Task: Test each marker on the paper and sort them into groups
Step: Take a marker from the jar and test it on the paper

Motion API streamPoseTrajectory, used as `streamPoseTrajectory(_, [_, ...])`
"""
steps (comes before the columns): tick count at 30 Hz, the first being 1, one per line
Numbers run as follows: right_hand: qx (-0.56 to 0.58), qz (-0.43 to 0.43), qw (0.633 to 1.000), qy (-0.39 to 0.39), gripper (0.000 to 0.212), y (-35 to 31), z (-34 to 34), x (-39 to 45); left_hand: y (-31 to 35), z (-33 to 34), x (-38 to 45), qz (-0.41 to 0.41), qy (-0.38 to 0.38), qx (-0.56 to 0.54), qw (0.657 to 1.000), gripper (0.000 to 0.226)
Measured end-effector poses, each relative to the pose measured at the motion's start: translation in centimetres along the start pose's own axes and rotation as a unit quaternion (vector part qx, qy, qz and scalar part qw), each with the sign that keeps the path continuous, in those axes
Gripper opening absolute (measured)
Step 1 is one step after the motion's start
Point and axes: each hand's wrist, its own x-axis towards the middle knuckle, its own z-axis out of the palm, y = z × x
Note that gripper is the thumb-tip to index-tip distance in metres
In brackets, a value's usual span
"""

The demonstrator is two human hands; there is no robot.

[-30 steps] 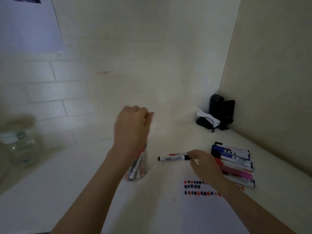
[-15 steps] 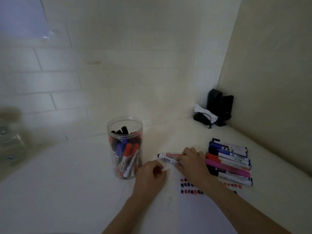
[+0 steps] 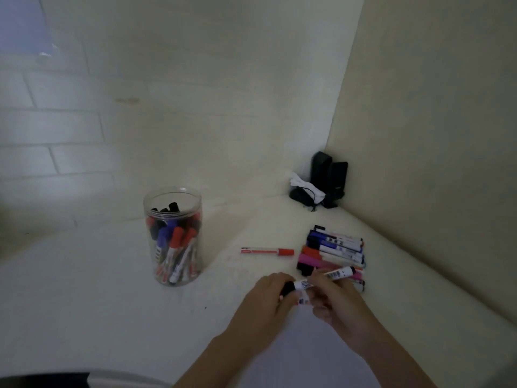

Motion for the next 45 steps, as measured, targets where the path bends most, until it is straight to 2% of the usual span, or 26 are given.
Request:
streamPoseTrajectory(2, [0.011,-0.001,1.000,-0.004,0.018,0.1,-0.4,-1.2,1.1,0.8,-0.1,0.020,-0.008,0.010,1.000,0.019])
streamPoseTrajectory(4, [-0.024,-0.030,0.999,-0.005,0.024,-0.2,-1.2,-2.3,2.0,0.6,-0.3,0.024,-0.029,0.023,0.999,0.022])
streamPoseTrajectory(10, [-0.062,-0.127,0.989,-0.034,0.024,-0.5,-2.8,-5.0,4.1,-1.8,-0.2,0.006,-0.218,-0.090,0.972,0.022])
streamPoseTrajectory(11, [-0.049,-0.141,0.989,-0.015,0.029,-0.6,-3.5,-4.9,3.6,-2.4,-0.5,-0.013,-0.239,-0.118,0.964,0.025])
streamPoseTrajectory(12, [-0.017,-0.155,0.987,0.022,0.033,-0.9,-4.7,-4.8,2.8,-3.2,-0.8,-0.045,-0.237,-0.154,0.958,0.027])
streamPoseTrajectory(14, [0.047,-0.189,0.976,0.094,0.030,-1.9,-7.8,-4.6,0.6,-4.8,-1.9,-0.139,-0.179,-0.213,0.950,0.030])
streamPoseTrajectory(16, [0.021,-0.199,0.974,0.107,0.023,-1.8,-9.2,-4.6,-0.7,-5.6,-2.3,-0.185,-0.115,-0.184,0.958,0.027])
streamPoseTrajectory(19, [-0.061,-0.149,0.982,0.102,0.018,0.6,-8.0,-3.5,1.0,-3.1,-1.1,-0.142,-0.109,-0.107,0.978,0.017])
streamPoseTrajectory(21, [-0.054,-0.121,0.985,0.108,0.016,1.4,-7.2,-2.6,2.1,-0.6,0.1,-0.092,-0.116,-0.046,0.988,0.013])
streamPoseTrajectory(23, [-0.056,-0.112,0.982,0.141,0.014,1.6,-7.7,-1.4,2.0,1.6,1.2,-0.051,-0.108,-0.010,0.993,0.019])
streamPoseTrajectory(28, [-0.221,-0.154,0.940,0.211,0.015,2.4,-9.1,1.2,0.8,6.3,3.6,0.032,-0.085,0.098,0.991,0.027])
streamPoseTrajectory(30, [-0.232,-0.151,0.930,0.241,0.021,3.2,-9.2,1.8,0.5,7.4,3.8,0.053,-0.068,0.134,0.987,0.038])
streamPoseTrajectory(34, [-0.224,-0.165,0.928,0.248,0.020,4.6,-9.7,2.3,-0.2,8.2,3.3,0.059,-0.053,0.195,0.978,0.042])
streamPoseTrajectory(39, [-0.281,-0.177,0.912,0.240,0.013,4.7,-9.9,2.5,-0.5,8.5,3.4,0.069,-0.042,0.213,0.974,0.041])
streamPoseTrajectory(45, [-0.296,-0.177,0.907,0.240,0.024,5.1,-10.3,2.9,-0.5,8.7,3.4,0.058,-0.038,0.221,0.973,0.044])
